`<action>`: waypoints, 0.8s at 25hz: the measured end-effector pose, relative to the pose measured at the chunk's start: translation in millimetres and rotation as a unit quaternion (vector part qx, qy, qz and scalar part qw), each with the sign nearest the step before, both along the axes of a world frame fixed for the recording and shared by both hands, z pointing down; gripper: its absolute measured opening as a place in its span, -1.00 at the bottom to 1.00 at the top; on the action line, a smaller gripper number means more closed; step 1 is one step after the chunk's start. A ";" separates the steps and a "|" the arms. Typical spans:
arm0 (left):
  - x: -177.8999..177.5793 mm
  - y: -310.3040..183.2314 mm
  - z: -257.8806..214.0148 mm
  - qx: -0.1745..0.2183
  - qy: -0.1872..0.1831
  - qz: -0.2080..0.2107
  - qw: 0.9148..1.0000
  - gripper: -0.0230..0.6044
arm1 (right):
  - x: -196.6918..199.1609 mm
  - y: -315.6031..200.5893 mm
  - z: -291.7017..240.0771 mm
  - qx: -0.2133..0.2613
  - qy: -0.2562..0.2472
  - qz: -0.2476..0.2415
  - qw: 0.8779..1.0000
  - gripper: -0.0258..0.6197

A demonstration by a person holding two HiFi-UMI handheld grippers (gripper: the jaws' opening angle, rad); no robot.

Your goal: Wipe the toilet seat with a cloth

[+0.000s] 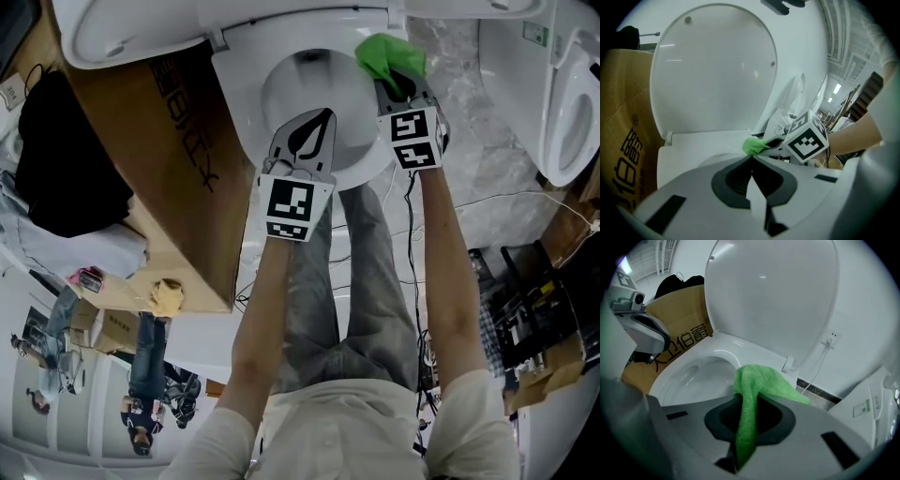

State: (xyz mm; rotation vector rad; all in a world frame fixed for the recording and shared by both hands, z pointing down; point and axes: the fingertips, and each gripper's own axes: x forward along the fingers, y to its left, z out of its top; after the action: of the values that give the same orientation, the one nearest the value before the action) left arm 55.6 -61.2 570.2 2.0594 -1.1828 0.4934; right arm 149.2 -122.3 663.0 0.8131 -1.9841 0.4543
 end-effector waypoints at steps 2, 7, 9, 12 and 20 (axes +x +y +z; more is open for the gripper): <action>-5.5 -1.8 -1.9 0.002 0.001 -0.006 1.000 -0.89 | -4.6 -4.7 -0.1 0.003 0.001 -0.003 1.000 -0.78; -20.5 -2.8 -4.8 0.004 0.002 -0.022 1.000 -0.89 | -19.6 -14.0 -2.0 0.009 0.006 -0.018 1.000 -0.78; -27.2 -2.6 -5.4 0.005 0.002 -0.029 1.000 -0.89 | -26.4 -16.0 -1.3 0.010 0.007 -0.024 1.000 -0.78; -37.2 -1.4 -6.8 0.005 0.002 -0.039 0.999 -0.89 | -40.4 -19.4 -0.9 0.013 0.007 -0.037 0.999 -0.78; -69.1 6.8 -7.9 0.003 -0.001 -0.074 0.997 -0.89 | -87.4 -20.0 1.3 0.013 0.003 -0.082 0.997 -0.78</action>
State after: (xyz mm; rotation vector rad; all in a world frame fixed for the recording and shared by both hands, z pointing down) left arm -13.5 -54.4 562.3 1.9590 -1.3282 0.4221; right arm 61.8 -142.4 664.3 0.6597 -2.0358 0.3291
